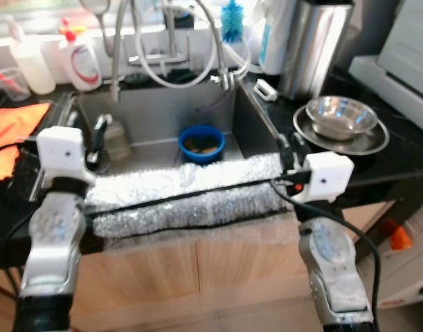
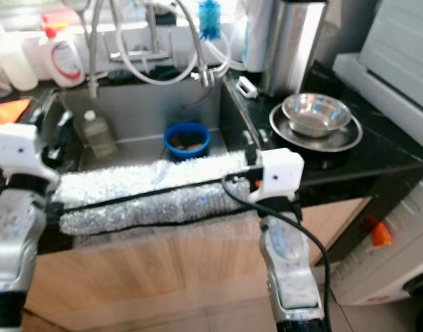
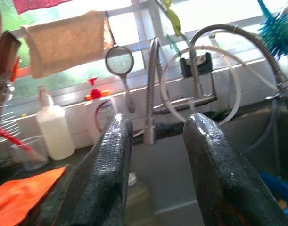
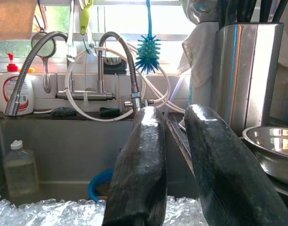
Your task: Kitchen organization
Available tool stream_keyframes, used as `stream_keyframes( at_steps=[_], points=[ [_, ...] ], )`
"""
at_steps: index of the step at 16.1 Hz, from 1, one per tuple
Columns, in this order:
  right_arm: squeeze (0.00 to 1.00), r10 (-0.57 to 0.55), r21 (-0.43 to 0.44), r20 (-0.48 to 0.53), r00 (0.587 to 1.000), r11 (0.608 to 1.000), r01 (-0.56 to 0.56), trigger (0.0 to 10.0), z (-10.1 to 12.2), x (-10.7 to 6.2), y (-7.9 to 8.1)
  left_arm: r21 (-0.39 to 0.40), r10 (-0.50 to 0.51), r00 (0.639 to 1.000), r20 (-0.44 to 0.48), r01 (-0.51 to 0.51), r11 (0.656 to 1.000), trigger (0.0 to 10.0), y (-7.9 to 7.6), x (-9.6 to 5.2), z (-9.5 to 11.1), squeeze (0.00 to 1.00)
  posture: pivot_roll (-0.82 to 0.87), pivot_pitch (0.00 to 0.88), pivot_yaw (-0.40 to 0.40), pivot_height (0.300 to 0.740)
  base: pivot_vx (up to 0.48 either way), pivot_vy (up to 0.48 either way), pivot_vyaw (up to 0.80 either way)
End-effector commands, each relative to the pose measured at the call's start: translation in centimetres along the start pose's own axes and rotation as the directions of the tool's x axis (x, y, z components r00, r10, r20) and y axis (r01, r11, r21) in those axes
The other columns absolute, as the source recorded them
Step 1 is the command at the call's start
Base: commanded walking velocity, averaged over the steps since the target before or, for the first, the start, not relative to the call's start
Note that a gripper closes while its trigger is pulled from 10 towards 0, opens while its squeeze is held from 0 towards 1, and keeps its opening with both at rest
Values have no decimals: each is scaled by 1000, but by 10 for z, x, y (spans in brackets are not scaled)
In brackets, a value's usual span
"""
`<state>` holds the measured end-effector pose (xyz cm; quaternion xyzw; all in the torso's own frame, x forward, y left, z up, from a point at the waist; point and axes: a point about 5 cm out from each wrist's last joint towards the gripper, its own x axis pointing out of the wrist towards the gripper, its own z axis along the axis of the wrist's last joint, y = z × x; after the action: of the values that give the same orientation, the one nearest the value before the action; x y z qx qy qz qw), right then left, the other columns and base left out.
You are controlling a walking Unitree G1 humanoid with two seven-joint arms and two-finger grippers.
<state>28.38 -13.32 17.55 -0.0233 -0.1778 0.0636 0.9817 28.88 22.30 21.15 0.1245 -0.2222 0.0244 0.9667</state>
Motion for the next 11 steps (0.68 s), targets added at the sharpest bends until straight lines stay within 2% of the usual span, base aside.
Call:
stream_keyframes(
  at_steps=[1, 2, 4, 6, 8, 11],
  points=[
    [0, 0, -10, 21, 1000, 1000, 0, 10000, 5, 2, -1, 32, 4, 1000, -18, -3, 999, 10000, 6, -6, 1, 0, -25, 0, 22, 740, 0, 0, 0],
    [0, -6, -15, 25, 1000, 1000, 6, 10000, 7, -1, -3, 55, -7, 999, -48, 9, 998, 10000, 11, -18, -2, 0, -25, 0, 24, 740, 0, 0, 0],
    [0, -29, -21, 14, 999, 999, 30, 10000, 5, -5, -8, 82, -22, 995, -101, 31, 996, 10000, 16, -33, -8, 0, -13, 0, 27, 740, 0, 0, 0],
    [0, -54, -34, -5, 999, 998, 54, 10000, 2, -10, -16, 45, 25, 989, -148, -19, 999, 10000, 19, -46, -13, 0, -14, 0, 26, 740, 0, 0, 0],
    [0, -74, -22, -22, 997, 997, 73, 10000, -2, -12, -20, 32, 59, 984, -168, -54, 998, 10000, 16, -54, -15, 0, 1, 0, 9, 740, 0, 0, 0],
    [0, -64, -4, -57, 996, 998, 64, 10000, -9, -16, -16, 12, 79, 984, -161, -78, 997, 10000, 14, -51, -17, 0, 12, 0, -8, 740, 0, 0, 0]
  ],
)
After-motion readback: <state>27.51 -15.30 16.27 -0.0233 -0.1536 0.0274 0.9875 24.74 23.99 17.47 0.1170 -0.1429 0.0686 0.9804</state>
